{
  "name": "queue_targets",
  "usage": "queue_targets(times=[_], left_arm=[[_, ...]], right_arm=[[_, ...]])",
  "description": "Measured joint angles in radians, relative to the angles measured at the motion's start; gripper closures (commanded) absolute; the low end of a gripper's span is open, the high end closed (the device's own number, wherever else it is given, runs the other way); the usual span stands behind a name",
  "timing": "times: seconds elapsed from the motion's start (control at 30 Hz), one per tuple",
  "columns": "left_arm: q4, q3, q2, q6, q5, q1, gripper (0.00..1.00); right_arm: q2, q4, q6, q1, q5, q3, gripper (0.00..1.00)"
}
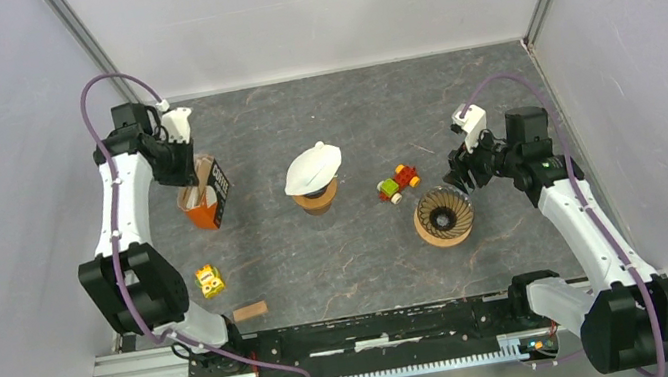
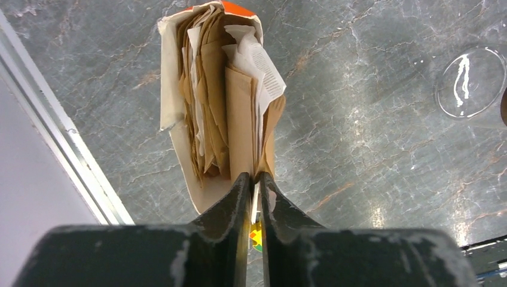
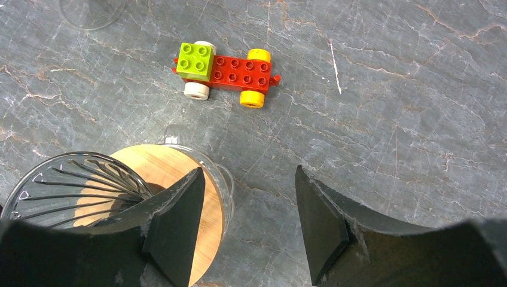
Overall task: Place the coffee filter in the dripper
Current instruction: Pick up the coffee filter from the coffee filter holder.
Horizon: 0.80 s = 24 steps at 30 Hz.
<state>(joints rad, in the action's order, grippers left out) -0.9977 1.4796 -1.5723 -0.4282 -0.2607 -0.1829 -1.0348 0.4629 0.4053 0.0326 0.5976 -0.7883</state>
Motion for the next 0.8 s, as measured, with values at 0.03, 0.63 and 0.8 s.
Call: queue_targets(times=[0.03, 0.63, 0.8], left_arm=[[0.0, 0.0, -0.004, 0.0, -0.005, 0.0, 0.77], [-0.055, -0.01, -0.008, -0.024, 0.031, 0.001, 0.5], [-0.081, -0.01, -0.007, -0.045, 0.05, -0.002, 0.49]], right_arm=[[0.0, 0.0, 0.0, 0.0, 0.0, 0.001, 0.36], [0.0, 0.0, 0.0, 0.0, 0.0, 0.001, 0.36], [-0.003, 0.0, 0.0, 0.0, 0.0, 0.001, 0.36]])
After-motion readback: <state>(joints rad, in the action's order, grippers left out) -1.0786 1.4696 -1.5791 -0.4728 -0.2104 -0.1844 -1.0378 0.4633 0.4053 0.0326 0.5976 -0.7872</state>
